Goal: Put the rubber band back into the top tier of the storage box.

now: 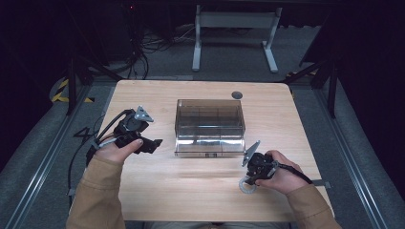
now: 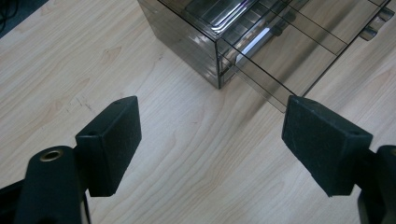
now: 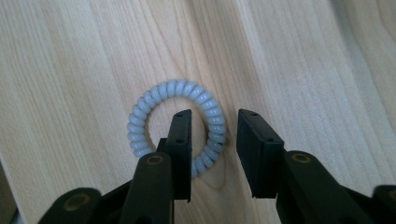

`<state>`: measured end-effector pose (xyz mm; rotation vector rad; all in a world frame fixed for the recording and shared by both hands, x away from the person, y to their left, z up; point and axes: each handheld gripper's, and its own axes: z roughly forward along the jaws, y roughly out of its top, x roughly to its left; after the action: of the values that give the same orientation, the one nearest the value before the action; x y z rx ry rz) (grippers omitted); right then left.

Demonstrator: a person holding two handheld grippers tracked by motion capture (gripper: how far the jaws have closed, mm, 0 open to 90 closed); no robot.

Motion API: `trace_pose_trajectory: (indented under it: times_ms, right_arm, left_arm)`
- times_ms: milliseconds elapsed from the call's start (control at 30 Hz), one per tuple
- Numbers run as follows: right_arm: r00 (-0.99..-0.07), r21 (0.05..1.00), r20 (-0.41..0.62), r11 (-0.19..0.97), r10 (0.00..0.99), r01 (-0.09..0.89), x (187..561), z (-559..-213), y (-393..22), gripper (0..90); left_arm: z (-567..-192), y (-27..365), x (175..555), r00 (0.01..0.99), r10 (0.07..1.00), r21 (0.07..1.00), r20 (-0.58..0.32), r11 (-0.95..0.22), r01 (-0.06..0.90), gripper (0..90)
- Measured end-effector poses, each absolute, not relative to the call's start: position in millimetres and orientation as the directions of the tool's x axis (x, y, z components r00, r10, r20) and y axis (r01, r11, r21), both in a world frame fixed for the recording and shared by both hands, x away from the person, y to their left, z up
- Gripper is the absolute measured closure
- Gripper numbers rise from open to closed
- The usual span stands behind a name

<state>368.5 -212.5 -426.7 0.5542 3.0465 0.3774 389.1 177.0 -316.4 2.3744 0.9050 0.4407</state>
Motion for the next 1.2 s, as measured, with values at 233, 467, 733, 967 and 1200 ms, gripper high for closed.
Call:
trace_pose_trajectory:
  times_ms: [233, 467, 733, 967, 1200]
  right_arm:
    - [-0.938, 0.211, -0.004, 0.917, 0.347, 0.339, 369, -428, -212, 80.5]
    - [-0.936, 0.188, -0.014, 0.92, 0.352, 0.344, 367, -427, -208, 82.3]
    - [-0.934, 0.188, 0.001, 0.918, 0.356, 0.35, 368, -426, -207, 82.4]
    - [-0.929, 0.251, 0.019, 0.898, 0.37, 0.362, 368, -407, -211, 82.4]
    - [-0.926, 0.28, 0.025, 0.887, 0.376, 0.368, 368, -392, -215, 82.4]
  left_arm:
    - [-317, 176, 390, 0.717, 0.688, 0.598, 0.107, -0.621, 0.507, 20.6]
    - [-317, 175, 388, 0.718, 0.687, 0.594, 0.112, -0.626, 0.506, 20.6]
    - [-319, 177, 388, 0.713, 0.691, 0.588, 0.115, -0.626, 0.512, 20.6]
    - [-321, 182, 384, 0.708, 0.697, 0.584, 0.119, -0.625, 0.518, 20.4]
    - [-321, 184, 379, 0.716, 0.687, 0.579, 0.121, -0.635, 0.511, 20.1]
